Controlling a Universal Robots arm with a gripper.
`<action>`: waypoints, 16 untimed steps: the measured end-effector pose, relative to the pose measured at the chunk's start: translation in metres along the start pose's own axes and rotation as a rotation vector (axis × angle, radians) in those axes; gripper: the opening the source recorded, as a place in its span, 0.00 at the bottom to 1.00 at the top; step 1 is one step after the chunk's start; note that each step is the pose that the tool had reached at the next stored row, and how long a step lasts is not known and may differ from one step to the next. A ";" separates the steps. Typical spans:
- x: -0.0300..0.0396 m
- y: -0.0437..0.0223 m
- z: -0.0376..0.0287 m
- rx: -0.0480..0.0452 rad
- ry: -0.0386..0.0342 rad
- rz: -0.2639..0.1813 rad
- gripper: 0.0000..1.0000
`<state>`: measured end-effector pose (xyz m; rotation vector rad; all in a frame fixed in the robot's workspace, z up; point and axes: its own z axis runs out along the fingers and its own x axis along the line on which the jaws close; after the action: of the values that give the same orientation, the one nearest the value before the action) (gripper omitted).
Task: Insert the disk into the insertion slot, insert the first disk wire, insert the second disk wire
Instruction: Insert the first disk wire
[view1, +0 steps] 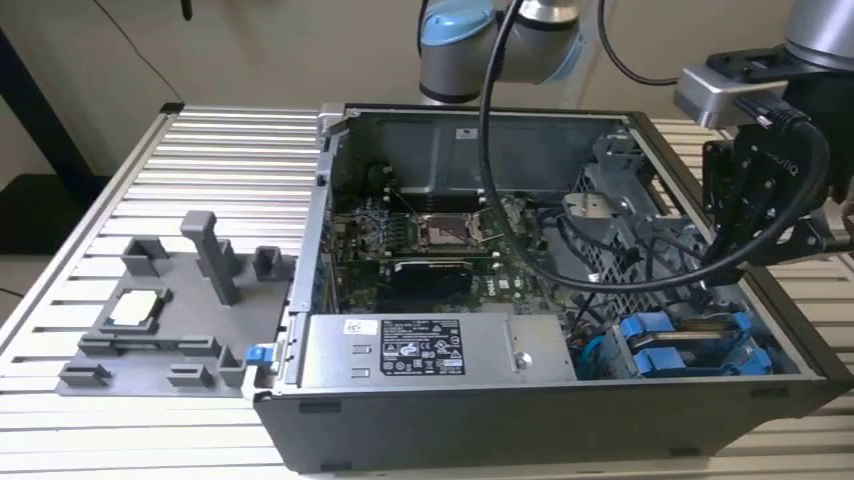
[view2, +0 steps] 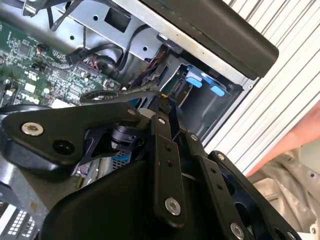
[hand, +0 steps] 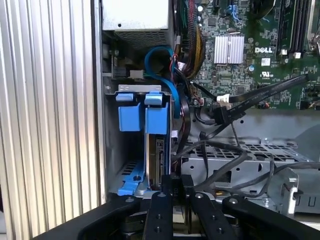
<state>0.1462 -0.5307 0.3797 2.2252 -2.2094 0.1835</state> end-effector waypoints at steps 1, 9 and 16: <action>0.0004 -0.0005 0.0001 -0.0045 -0.0015 0.000 0.19; 0.0082 -0.0069 0.0016 -0.0445 -0.0036 -0.003 0.19; 0.0158 -0.0123 0.0031 -0.0732 -0.0044 -0.006 0.19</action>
<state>0.1587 -0.5466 0.3789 2.1960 -2.1746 0.0961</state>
